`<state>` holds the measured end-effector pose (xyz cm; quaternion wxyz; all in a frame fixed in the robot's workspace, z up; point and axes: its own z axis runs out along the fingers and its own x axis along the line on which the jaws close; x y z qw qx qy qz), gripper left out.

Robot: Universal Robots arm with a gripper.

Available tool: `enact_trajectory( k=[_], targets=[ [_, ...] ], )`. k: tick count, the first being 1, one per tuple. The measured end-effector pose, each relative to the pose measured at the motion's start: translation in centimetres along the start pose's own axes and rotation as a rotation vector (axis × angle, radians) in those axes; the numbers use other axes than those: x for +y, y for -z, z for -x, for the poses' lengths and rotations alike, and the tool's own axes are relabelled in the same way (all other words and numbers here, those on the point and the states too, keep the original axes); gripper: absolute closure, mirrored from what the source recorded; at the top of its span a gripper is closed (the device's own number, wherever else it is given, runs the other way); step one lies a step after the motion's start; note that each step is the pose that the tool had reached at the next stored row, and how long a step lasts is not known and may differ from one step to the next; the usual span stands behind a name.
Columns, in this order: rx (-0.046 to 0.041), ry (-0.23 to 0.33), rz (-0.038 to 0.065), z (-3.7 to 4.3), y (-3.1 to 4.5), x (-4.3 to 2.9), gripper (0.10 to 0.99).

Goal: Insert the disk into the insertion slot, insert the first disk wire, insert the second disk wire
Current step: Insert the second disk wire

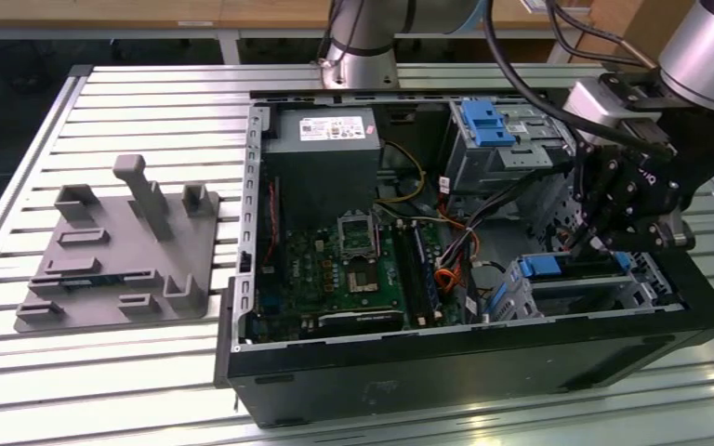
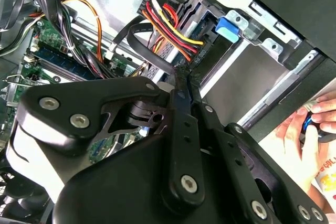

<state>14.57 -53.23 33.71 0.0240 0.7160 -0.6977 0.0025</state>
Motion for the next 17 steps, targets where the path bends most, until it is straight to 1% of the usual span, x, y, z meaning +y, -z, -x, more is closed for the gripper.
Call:
enact_trajectory(
  k=[7,13,17],
  targets=[
    [0.0004,0.0,0.0,0.01,-0.21,-0.01,0.941],
    [0.0003,0.0,0.001,0.01,-0.22,-0.06,0.941],
    [0.0022,0.001,0.002,-0.05,-0.2,-0.06,0.941]
  ],
)
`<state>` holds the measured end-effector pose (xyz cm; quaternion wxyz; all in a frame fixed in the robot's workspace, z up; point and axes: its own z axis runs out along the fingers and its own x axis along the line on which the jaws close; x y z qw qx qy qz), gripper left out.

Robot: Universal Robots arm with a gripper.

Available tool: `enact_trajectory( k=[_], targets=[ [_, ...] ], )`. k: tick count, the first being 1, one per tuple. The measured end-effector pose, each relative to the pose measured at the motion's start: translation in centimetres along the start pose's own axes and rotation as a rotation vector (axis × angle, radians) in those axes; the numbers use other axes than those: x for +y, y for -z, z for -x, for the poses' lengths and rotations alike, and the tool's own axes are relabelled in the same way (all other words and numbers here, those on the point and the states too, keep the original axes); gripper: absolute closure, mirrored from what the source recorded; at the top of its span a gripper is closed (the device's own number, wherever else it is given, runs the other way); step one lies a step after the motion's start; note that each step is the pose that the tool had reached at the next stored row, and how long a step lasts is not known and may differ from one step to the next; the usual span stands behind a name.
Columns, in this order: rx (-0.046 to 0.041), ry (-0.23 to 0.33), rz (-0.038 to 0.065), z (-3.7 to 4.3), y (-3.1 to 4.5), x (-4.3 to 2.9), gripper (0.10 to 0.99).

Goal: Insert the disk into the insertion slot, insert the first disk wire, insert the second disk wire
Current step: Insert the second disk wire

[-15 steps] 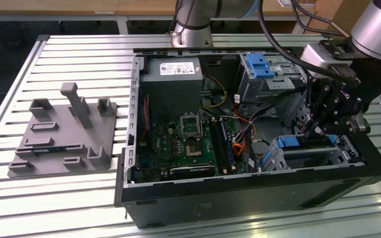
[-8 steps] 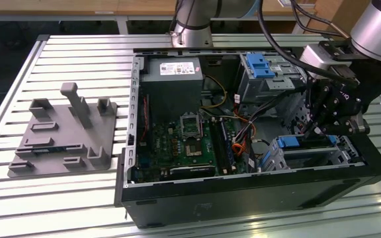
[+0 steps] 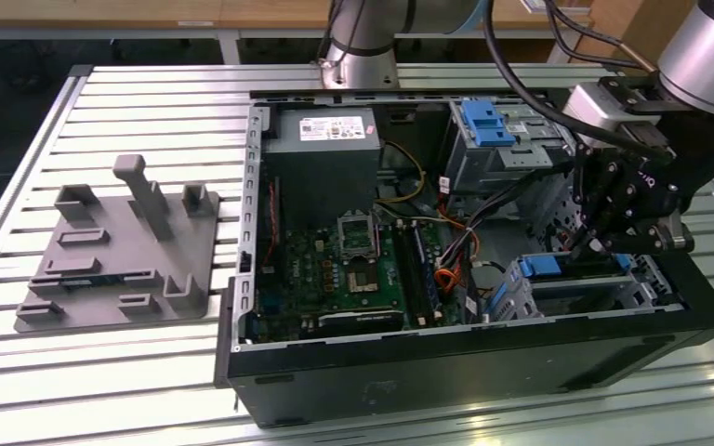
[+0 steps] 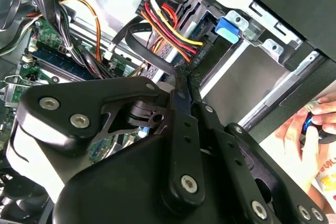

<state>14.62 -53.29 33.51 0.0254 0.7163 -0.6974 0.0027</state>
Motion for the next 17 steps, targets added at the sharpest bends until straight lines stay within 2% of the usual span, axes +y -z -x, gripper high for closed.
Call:
enact_trajectory(
  k=[17],
  targets=[
    [0.0006,0.007,0.0,-0.11,-0.21,0.01,0.941]
  ],
)
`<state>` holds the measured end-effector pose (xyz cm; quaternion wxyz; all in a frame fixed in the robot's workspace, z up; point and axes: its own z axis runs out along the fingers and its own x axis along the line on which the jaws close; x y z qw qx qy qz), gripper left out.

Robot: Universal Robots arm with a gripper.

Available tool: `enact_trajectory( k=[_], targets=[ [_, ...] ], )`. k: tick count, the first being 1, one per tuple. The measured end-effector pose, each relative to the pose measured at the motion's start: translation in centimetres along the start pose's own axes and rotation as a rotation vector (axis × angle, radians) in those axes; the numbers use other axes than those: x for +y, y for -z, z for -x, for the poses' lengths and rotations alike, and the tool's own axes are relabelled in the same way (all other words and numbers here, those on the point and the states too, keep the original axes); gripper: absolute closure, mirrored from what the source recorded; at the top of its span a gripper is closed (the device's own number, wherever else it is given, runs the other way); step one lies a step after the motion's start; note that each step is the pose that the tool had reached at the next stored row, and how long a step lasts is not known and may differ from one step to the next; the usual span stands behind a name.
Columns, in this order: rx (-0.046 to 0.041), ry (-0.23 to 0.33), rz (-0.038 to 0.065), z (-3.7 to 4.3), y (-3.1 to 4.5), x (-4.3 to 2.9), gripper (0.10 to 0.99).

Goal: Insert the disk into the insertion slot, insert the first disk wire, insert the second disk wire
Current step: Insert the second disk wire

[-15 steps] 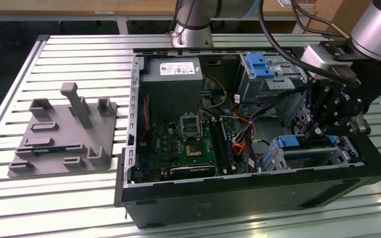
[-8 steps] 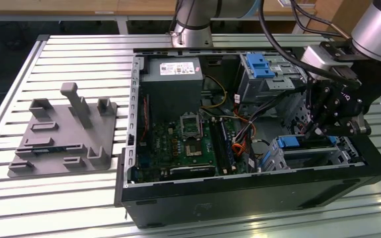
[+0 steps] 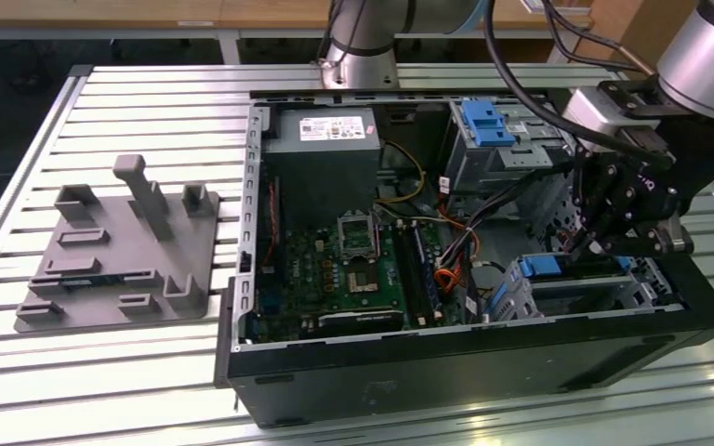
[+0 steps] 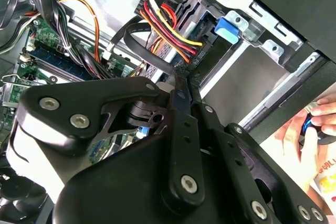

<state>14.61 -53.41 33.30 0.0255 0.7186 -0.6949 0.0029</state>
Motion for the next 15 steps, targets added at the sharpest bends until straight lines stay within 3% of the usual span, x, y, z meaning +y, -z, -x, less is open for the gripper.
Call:
enact_trajectory(
  k=[13,15],
  targets=[
    [0.0001,0.001,0.0,-0.07,-0.24,-0.01,0.929],
    [0.0,0.0,0.0,-0.09,0.4,0.02,0.812]
  ],
)
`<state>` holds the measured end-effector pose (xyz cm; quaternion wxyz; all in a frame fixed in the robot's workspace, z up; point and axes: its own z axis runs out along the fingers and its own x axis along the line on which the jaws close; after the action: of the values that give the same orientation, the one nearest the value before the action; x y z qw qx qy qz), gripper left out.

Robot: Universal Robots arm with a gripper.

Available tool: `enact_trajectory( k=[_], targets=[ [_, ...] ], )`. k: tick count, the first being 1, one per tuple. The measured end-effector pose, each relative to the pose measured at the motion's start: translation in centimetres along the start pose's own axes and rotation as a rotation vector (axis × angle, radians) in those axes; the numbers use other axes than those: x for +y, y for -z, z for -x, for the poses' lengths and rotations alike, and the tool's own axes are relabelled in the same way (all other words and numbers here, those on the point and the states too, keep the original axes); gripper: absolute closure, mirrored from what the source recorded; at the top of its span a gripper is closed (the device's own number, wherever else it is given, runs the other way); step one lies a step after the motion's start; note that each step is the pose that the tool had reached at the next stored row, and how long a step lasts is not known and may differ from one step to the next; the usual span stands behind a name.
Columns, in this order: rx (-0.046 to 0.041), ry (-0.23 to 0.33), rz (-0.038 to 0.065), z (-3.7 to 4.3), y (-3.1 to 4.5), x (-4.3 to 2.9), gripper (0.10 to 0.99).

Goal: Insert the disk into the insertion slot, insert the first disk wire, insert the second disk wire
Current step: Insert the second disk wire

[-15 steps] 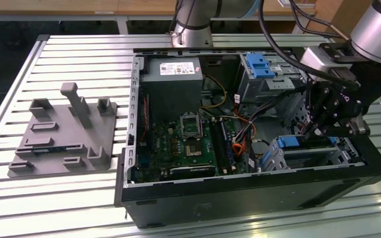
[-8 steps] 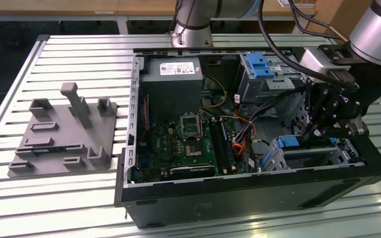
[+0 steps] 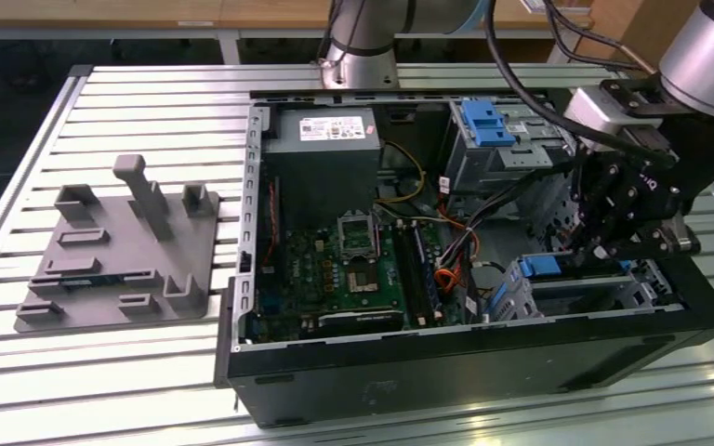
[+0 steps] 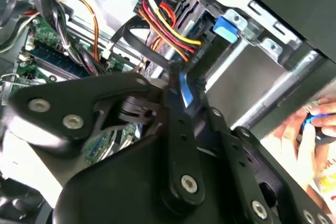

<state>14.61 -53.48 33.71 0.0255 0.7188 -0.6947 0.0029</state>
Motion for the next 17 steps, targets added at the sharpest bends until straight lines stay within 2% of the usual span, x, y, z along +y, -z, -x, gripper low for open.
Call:
enact_trajectory(
  k=[2,3,14,16,17],
  targets=[
    [0.0001,0.0,0.0,-0.04,0.92,0.03,0.812],
    [-0.0002,0.0,0.0,-0.05,1.34,0.05,0.749],
    [0.0,0.0,-0.001,0.09,6.35,0.2,0.749],
    [0.0002,0.0,-0.001,0.14,6.6,0.21,0.761],
    [-0.0002,0.0,-0.001,0.16,6.58,0.21,0.827]
  ],
)
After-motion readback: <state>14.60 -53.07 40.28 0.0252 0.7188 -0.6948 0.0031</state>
